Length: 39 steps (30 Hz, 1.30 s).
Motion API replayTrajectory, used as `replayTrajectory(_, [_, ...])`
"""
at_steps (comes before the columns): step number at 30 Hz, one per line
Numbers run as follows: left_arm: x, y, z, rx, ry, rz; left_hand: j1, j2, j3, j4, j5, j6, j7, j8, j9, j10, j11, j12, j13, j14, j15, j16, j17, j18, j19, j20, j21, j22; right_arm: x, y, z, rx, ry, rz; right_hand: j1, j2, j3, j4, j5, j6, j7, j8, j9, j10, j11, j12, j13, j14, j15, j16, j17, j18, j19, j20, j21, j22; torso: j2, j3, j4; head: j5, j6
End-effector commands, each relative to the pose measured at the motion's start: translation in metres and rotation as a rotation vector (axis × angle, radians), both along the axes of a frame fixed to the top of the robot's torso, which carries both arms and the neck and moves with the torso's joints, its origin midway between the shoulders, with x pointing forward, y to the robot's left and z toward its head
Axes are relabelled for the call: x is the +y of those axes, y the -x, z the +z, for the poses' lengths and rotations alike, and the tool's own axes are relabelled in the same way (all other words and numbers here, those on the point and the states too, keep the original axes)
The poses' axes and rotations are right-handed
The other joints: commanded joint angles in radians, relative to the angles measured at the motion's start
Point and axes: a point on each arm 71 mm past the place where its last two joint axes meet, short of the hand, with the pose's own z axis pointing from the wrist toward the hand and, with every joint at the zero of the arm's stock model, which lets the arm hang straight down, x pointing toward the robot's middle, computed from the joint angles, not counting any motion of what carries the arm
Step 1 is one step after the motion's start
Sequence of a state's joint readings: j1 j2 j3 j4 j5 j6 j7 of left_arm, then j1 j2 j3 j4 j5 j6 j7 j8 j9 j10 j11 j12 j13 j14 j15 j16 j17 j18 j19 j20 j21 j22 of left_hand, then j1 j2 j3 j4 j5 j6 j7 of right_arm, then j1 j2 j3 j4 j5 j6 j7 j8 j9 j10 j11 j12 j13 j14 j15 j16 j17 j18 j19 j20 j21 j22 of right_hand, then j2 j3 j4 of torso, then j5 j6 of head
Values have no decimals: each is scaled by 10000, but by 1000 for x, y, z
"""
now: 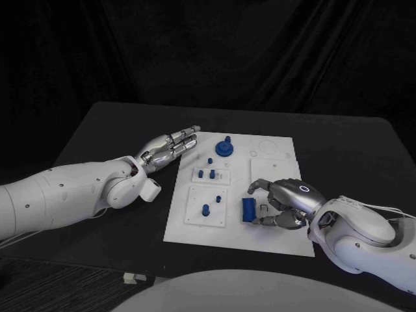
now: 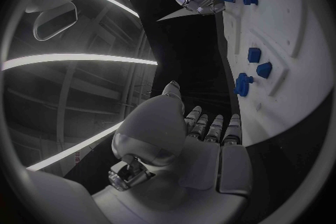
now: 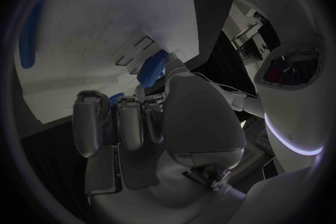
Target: Assemble the parts on the task board
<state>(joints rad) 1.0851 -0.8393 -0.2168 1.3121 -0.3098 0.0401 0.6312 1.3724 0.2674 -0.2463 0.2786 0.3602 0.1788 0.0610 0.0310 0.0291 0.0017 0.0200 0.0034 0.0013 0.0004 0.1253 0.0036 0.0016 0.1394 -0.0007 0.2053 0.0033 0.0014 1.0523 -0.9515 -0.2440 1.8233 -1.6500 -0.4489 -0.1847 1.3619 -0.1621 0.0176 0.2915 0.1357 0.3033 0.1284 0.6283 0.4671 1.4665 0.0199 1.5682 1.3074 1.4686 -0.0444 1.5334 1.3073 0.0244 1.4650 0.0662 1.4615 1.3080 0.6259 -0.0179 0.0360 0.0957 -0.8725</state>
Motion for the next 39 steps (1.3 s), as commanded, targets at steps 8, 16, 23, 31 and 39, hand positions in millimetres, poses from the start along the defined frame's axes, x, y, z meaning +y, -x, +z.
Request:
replayTrajectory(8, [-2, 1, -1, 64, 146, -106, 60, 10, 48, -17, 60, 125, 62, 82, 17, -17, 112, -34, -13, -4, 102, -36, -16, 81, 7, 62, -33, -14, 4, 2, 0, -348, 89, 24, -239, -385, -215, 53, -471, -339, 32, 384, -37, 1043, 131, 26, 2634, 770, 101, -74, 1681, 70, 421, 79, -69, 2209, -7, -3, -2, -15, -2])
replayTrajectory(16, [-2, 1, -1, 126, 146, -147, 60, 12, 49, -16, 60, 150, 82, 89, 20, -17, 128, -34, -13, -4, 107, -36, -16, 80, 8, 67, -33, -12, 6, 5, -4, -250, 99, 55, -365, -304, -186, 42, -723, -264, 27, 896, -5, 1043, 134, 26, 2634, 770, 107, -72, 1681, 70, 426, 90, -70, 2212, -11, -1, 2, -13, -2])
replayTrajectory(23, [-2, 2, -2, 157, 141, -160, 56, 0, 43, -17, 58, 191, 108, 100, 25, -17, 152, -34, -13, -4, 119, -36, -16, 79, 9, 76, -32, -11, 8, 4, -5, -283, 43, 54, -121, 267, 117, -60, 197, 11, -44, 1821, 202, 1043, 82, 26, 2634, 775, 65, -63, 1695, 74, 427, 60, -87, 2209, -3, 3, 13, -18, -2])
replayTrajectory(31, [-2, 2, -2, 178, 134, -166, 55, -1, 43, -17, 58, 203, 117, 103, 27, -17, 159, -34, -13, -4, 122, -36, -16, 78, 8, 79, -32, -12, 9, 3, -4, -458, -161, 49, 5, 641, 152, -213, 1452, 33, -101, 2335, 287, 1043, 30, 26, 2634, 780, 18, -60, 1700, 70, 440, 16, -76, 2215, 7, -5, -5, -10, -2])
replayTrajectory(39, [-3, 2, -3, 211, 132, -191, 54, 0, 44, -16, 59, 210, 136, 105, 27, -17, 173, -34, -13, -4, 128, -36, -16, 77, 10, 84, -31, -9, 9, 3, -4, -533, -251, 58, 105, 822, 200, -462, 3103, 171, -135, 2502, 146, 1043, -11, 26, 2634, 783, -19, -60, 1699, 66, 450, -24, -69, 2219, 4, 4, 0, -5, -2])
